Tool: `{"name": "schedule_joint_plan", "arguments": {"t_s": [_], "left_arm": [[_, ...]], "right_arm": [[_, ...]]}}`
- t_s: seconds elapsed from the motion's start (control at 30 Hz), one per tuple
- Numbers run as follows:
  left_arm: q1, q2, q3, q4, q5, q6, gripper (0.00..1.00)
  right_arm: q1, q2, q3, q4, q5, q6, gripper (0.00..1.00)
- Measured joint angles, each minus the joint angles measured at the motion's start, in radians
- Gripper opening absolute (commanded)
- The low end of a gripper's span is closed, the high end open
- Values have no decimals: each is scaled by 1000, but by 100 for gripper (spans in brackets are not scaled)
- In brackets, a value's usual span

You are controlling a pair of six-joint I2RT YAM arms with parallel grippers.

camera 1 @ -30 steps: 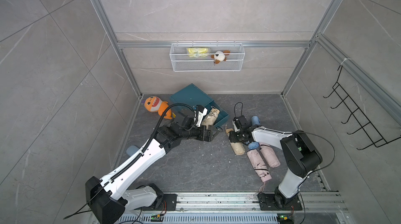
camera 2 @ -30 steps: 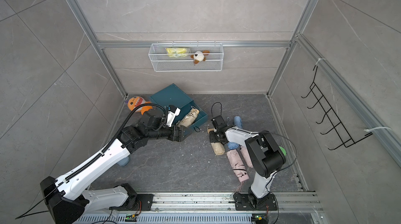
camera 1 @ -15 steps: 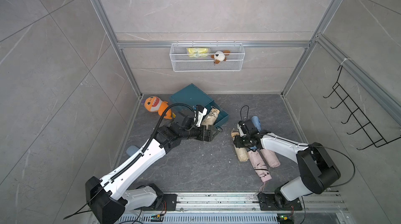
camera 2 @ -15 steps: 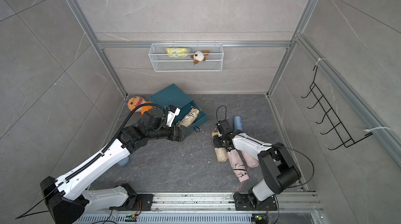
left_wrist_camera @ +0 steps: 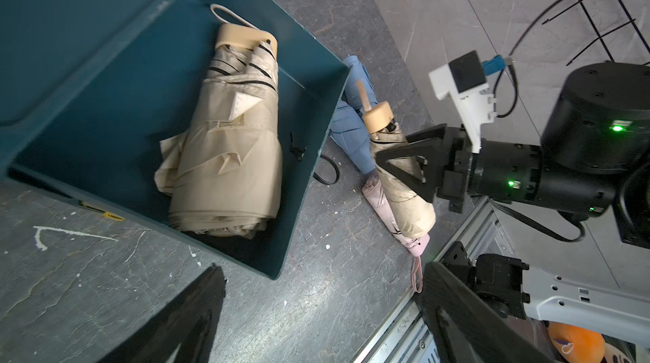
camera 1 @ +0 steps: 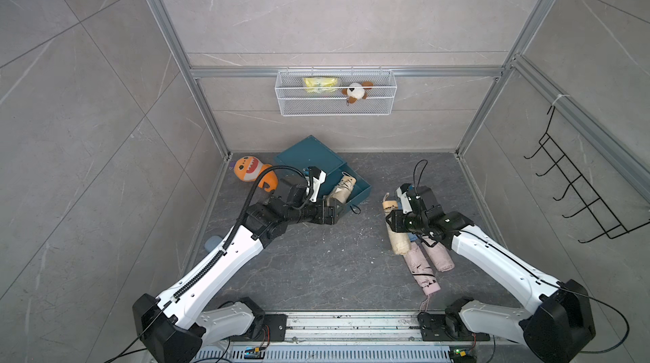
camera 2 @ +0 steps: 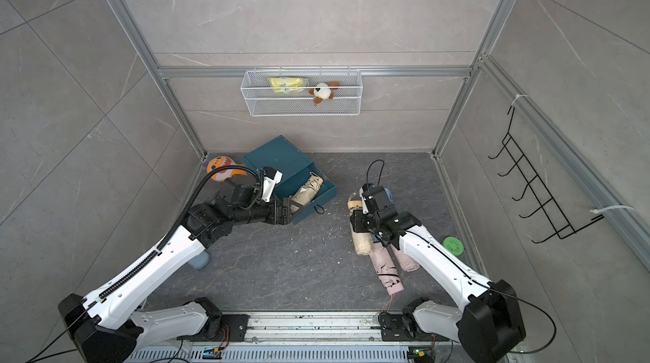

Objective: Place the umbrella in the drawer by color
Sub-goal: Pick up the umbrella from the center of the board, then place the umbrella in the drawer.

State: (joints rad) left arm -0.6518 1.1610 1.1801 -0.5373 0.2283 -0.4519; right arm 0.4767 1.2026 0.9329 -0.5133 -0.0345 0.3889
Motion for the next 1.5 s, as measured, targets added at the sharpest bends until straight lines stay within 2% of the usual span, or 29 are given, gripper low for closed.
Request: {"name": "schedule_joint_plan", "arguments": {"t_s": [0.17, 0.3, 0.47, 0.67, 0.8, 1.23, 1.5], "left_arm": [[23, -13, 29, -18, -10, 7, 93], [24, -7, 67, -18, -7, 10, 93], [23, 40, 117, -1, 23, 10, 93], [14, 87, 104, 60, 73, 0, 94], [2, 87, 84, 97, 93, -6, 94], [-11, 143, 83, 172, 82, -11, 94], [-11, 154, 83, 175, 25, -8, 92]], "right_arm": [[2, -40, 107, -48, -7, 0, 34], [6, -13, 222, -48, -26, 8, 34], [26, 109, 344, 48, -65, 64, 34], [59, 317, 493, 161, -109, 153, 34], [79, 403, 562, 214, -135, 204, 34], [105, 441, 597, 330, -208, 337, 34], [107, 441, 597, 392, -263, 402, 35]]}}
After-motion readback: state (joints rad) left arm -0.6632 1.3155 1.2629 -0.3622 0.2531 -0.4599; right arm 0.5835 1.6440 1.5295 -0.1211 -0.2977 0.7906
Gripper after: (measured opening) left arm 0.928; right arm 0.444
